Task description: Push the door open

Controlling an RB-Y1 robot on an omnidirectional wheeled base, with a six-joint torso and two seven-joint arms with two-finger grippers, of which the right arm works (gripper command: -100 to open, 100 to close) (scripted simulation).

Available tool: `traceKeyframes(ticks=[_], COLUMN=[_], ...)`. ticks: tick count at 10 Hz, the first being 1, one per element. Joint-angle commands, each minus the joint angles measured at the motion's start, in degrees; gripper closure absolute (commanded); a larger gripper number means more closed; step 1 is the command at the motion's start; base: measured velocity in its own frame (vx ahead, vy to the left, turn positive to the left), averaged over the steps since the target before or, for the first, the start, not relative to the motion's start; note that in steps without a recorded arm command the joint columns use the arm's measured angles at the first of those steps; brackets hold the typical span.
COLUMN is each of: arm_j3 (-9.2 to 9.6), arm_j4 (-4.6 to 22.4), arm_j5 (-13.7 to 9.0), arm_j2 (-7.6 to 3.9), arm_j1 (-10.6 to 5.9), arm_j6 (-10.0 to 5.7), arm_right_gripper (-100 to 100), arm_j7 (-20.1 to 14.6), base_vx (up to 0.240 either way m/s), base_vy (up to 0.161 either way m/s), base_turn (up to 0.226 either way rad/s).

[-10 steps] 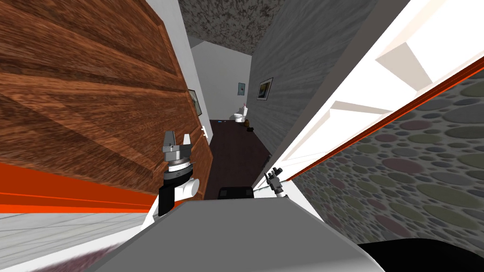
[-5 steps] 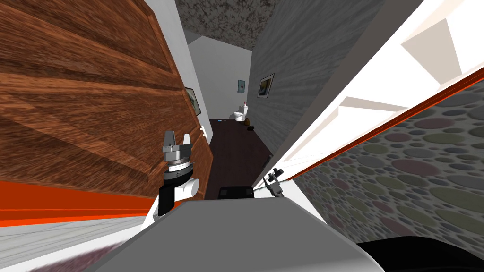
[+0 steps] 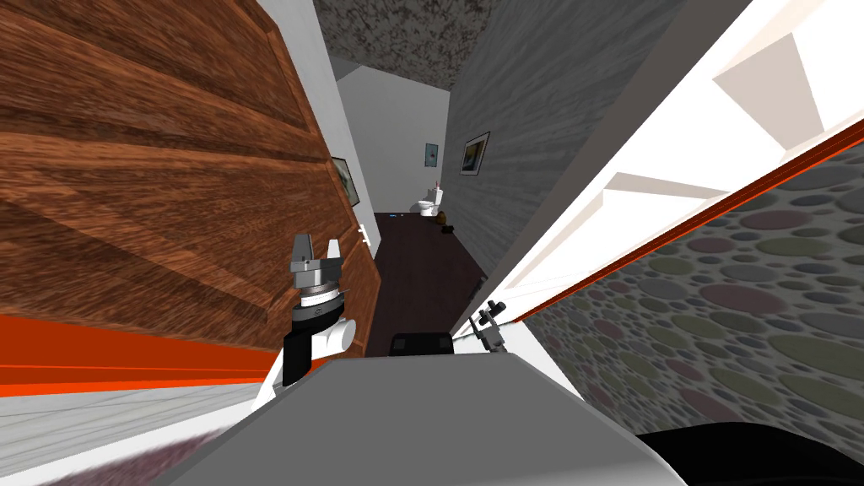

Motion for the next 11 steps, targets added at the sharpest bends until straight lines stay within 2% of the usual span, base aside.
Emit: traceKeyframes(ticks=[1,2,3,4,11], arm_j3=[-0.17,-0.17,0.25,0.36,0.36], arm_j4=[0.13,0.13,0.94,1.28,1.28], arm_j5=[-0.07,-0.07,0.42,0.63,0.63], arm_j2=[-0.08,-0.08,0.06,0.1,0.1], arm_j1=[0.18,0.18,1.77,2.6,2.6], arm_j6=[0.2,0.2,-2.37,-3.37,-3.37], arm_right_gripper=[-100,-100,-100,-100,-100], arm_j7=[-0.04,-0.04,1.32,1.9,1.9], base_vx=[0.007,0.0,0.003,0.007,0.003], base_vy=[0.006,0.007,0.007,0.007,0.001], base_turn=[-0.019,-0.029,-0.024,-0.022,-0.003])
